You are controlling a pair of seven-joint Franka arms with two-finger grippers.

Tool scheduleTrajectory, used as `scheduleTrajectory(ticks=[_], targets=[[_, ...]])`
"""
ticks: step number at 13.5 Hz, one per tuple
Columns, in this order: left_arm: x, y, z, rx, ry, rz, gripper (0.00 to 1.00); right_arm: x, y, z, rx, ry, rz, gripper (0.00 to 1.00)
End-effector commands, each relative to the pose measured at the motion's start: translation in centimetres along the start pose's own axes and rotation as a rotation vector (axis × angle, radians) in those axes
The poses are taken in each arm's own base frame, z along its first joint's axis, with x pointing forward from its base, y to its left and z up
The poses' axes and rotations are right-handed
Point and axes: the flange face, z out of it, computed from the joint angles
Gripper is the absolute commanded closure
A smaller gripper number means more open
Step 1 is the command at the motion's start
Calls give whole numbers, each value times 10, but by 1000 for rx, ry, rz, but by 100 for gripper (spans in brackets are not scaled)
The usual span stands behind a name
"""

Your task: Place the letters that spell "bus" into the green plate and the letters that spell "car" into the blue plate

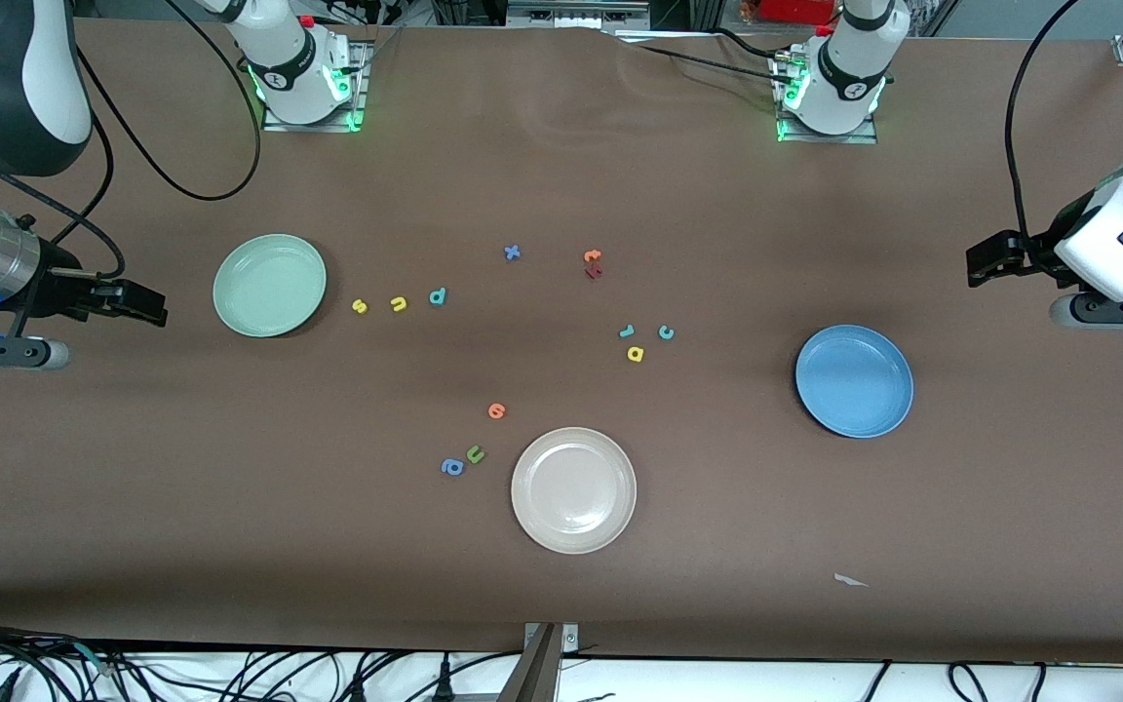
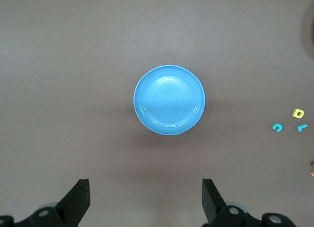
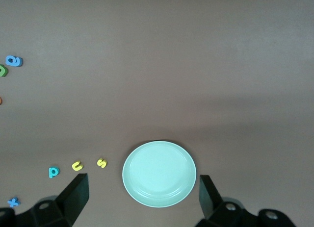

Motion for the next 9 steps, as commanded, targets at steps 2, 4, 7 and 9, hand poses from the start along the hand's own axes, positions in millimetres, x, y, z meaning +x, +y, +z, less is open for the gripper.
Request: scheduleTrajectory(ticks=[2,4,7,9], targets=[[-7,1,-1,-19,3,2,0,-4,-3,0,5,2,10,1],[-7,1,-1,-19,4,2,0,-3,-5,0,6,5,5,1],[-7,1,-1,-19,3,2,0,-3,-5,4,5,4,5,1],[-7,0,0,-19,1,0,0,-2,-6,5,5,2,5,1]])
